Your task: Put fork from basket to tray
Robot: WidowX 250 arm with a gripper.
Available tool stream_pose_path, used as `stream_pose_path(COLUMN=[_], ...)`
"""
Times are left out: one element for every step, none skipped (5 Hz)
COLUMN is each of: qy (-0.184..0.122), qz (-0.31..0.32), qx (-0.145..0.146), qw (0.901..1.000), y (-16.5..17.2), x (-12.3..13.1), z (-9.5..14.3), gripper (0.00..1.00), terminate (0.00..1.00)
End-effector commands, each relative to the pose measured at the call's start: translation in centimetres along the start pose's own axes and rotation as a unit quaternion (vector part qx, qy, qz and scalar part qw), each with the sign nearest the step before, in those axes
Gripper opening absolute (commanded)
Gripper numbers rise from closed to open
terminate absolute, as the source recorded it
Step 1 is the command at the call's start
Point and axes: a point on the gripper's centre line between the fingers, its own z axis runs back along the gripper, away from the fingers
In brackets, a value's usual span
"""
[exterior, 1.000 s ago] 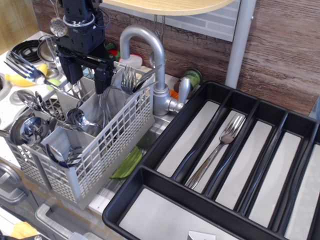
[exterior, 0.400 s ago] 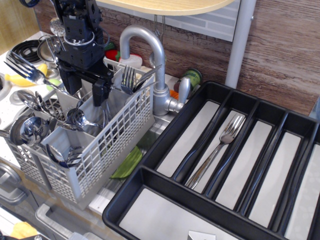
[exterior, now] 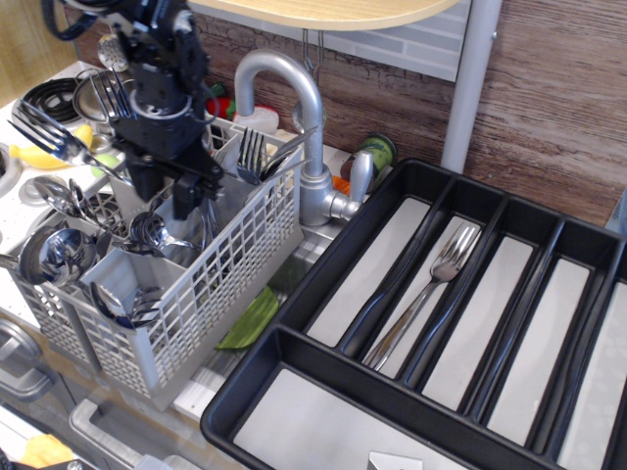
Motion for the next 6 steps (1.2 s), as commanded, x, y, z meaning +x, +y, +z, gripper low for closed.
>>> stream_pose_path(qy=[-0.009,-0.001,-0.001,-0.001,0.005,0.003], qz=[0.016,0.014,0.005,0.001,-0.002,-0.010], qx=[0.017,0.034,0.065,0.088,0.108,0.141], qw=[0.9997,0.9993,0.9978,0.9962,0.9941,0.9899], y=[0.2,0.1,0.5,0.9,0.7,-0.1], x=[0.2,0.3,0.5,1.5,2.6,3.7], z=[1.8,3.0,4.9,7.5,10.6,13.5], gripper=[0.00,0.00,0.00,0.00,0.00,0.00], terminate=[0.00,0.00,0.00,0.00,0.00,0.00])
